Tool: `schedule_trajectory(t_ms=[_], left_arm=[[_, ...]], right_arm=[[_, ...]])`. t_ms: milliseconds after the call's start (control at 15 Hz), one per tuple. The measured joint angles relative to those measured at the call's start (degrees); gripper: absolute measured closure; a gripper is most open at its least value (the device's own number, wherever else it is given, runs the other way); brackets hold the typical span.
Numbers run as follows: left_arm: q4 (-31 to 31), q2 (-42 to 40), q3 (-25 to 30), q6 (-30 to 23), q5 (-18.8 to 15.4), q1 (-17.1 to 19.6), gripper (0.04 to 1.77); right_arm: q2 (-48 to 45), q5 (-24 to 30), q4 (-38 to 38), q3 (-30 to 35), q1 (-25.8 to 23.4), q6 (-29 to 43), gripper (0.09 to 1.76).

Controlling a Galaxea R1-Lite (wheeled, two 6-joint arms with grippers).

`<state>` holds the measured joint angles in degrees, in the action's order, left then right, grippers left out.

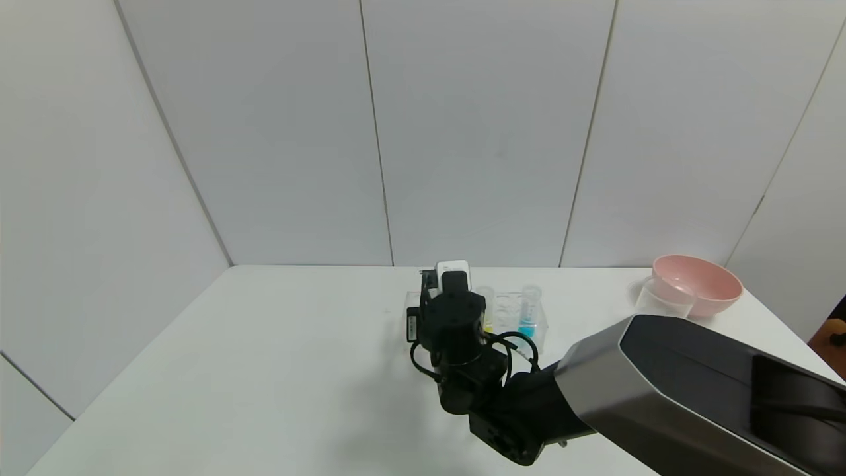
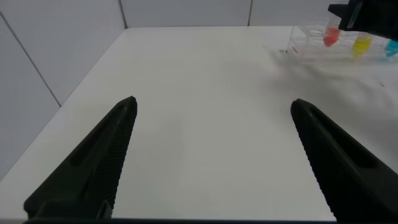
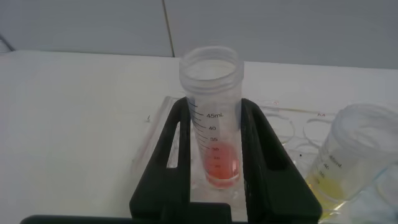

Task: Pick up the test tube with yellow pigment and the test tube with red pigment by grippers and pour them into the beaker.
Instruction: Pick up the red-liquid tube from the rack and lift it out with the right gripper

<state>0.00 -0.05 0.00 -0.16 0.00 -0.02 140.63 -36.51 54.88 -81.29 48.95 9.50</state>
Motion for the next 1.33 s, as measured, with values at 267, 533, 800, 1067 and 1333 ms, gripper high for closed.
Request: schedule_trajectory(t_ms=[267, 533, 800, 1067, 1333], left_arm=[[0.00, 0.00, 0.00, 0.00, 0.00, 0.02, 0.05], [0.00, 0.00, 0.00, 0.02, 0.00, 0.02, 0.05], [0.00, 0.00, 0.00, 0.00, 0.00, 0.02, 0.05], [0.00, 0.00, 0.00, 0.00, 0.00, 0.02, 0.05], [0.00, 0.00, 0.00, 0.00, 0.00, 0.02, 0.05]], right_arm=[[-3.56, 0.28, -0.39, 0.06, 0.33, -0.72, 1.31], [-8.48, -0.22, -1.95, 0.56, 0.11, -0.85, 1.31], [-15.38, -0.35, -1.95, 4.78, -1.93, -2.79, 1.31], [-23.54, 0.77, -1.65, 13.76, -10.39, -5.12, 1.31], [-30.54, 11.86, -1.51, 21.64, -22.69, -5.36, 1.31]])
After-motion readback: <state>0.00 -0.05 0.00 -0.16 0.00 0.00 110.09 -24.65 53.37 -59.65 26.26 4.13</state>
